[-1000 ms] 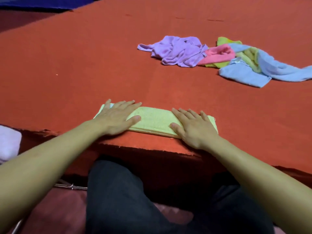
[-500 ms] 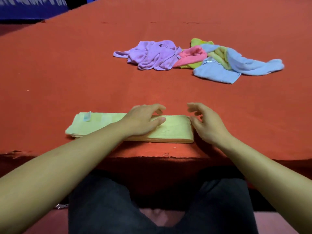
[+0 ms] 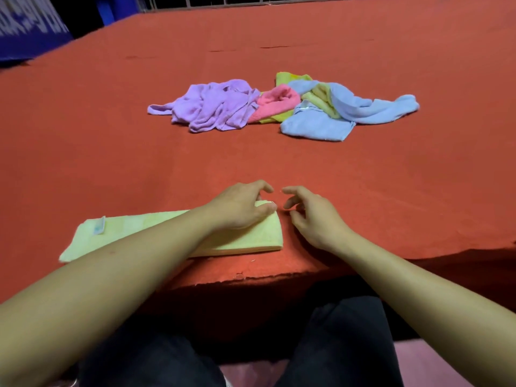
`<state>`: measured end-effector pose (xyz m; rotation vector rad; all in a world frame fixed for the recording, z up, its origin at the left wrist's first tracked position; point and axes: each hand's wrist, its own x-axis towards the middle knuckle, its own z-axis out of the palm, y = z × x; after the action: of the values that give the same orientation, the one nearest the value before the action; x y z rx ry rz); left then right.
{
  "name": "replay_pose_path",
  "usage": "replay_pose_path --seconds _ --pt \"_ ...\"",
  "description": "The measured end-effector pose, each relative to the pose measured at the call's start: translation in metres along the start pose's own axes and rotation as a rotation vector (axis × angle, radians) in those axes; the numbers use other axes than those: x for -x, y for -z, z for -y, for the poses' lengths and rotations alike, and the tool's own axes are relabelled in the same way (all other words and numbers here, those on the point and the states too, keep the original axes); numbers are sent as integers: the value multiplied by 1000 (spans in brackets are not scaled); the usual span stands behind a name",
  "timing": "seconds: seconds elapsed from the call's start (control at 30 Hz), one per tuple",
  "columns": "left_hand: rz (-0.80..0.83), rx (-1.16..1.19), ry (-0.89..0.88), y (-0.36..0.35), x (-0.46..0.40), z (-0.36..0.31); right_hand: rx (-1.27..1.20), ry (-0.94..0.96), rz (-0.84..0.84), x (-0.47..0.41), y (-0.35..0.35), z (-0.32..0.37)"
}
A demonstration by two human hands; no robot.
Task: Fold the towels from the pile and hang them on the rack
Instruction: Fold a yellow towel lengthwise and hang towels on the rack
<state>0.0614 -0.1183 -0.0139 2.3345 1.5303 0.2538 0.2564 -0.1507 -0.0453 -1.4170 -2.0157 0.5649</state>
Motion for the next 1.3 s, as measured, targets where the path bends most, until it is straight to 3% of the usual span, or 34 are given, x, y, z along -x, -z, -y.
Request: replay_pose_path --seconds 0.17,0.4,0.63,1.03,1.2,1.3 --pt "-4 54 57 6 2 -6 -53 21 14 -5 -1 5" --pt "-89 517 70 19 31 2 -264 175 116 -19 2 29" --pt "-379 817 99 66 91 3 -427 292 305 -48 20 95" --pt "-950 881 123 181 275 -10 -906 583 932 -67 17 318" --pt "-1159 739 281 203 355 -26 -916 679 1040 -32 3 396" --pt "-1189 678 372 205 396 -42 -918 710 1081 -8 -5 427"
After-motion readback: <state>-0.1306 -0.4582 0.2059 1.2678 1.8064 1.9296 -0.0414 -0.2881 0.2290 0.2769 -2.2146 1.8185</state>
